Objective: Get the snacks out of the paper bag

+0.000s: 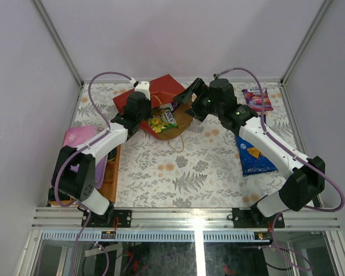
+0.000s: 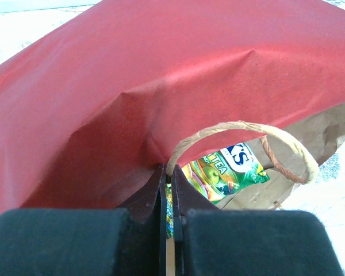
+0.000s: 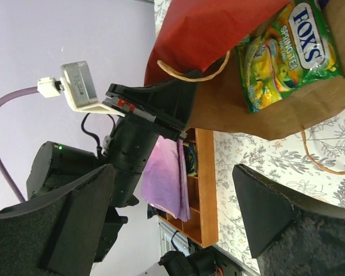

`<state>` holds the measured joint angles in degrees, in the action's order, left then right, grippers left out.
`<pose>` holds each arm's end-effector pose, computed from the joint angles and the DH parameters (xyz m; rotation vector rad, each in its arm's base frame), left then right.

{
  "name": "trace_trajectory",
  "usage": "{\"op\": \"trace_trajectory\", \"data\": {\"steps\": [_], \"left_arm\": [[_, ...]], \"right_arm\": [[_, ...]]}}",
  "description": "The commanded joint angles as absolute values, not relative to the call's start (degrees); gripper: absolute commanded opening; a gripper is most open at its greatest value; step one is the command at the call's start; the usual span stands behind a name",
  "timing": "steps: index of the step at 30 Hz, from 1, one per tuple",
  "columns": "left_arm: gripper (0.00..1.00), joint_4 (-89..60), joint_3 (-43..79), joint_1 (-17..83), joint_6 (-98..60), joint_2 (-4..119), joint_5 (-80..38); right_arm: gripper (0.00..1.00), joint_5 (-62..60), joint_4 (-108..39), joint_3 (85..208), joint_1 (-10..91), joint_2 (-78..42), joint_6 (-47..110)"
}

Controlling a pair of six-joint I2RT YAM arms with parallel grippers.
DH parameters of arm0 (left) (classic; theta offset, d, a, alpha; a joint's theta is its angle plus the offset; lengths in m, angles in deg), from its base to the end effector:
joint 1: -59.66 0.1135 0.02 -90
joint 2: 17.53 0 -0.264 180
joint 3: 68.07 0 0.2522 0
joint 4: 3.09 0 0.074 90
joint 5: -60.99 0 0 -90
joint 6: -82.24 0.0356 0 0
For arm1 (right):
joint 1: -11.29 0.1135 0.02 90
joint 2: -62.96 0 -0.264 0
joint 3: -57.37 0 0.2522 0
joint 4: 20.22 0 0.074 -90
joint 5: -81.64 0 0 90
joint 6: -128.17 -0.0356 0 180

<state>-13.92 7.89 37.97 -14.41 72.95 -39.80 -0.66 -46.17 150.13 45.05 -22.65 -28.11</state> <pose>0.3415 -0.1286 0.2676 0.1435 2.0020 -0.1269 0.2912 0.2004 0.3729 0.4956 2.0643 1.2550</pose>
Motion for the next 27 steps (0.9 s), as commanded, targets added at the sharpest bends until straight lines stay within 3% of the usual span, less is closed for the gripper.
{"op": "trace_trajectory", "data": {"steps": [1, 6, 10, 13, 19, 27], "left_arm": [[0.00, -14.70, 8.93, 38.80, -13.64, 72.62, -42.00], [0.00, -14.27, 8.65, 38.73, -13.67, 71.96, -42.23], [0.00, -15.59, 9.44, 38.70, -14.44, 72.17, -42.00], [0.00, -15.06, 9.04, 38.81, -15.16, 71.36, -40.92], [0.00, -13.26, 6.60, 38.76, -15.74, 69.05, -39.29], [0.00, -14.85, 8.05, 38.70, -15.76, 72.03, -37.11]], "right_arm": [[0.92, 0.39, -40.61, 151.04, 45.52, -22.06, -27.37], [0.92, 1.02, -37.38, 149.53, 46.32, -24.59, -27.73], [1.00, -3.15, -22.78, 136.30, 45.80, -21.67, -24.97], [0.91, -5.42, -5.85, 126.36, 45.75, -22.33, -28.18], [0.75, -3.45, 2.16, 129.38, 45.91, -35.61, -39.11], [0.73, -9.18, 5.25, 134.46, 47.32, -47.15, -44.38]]}}
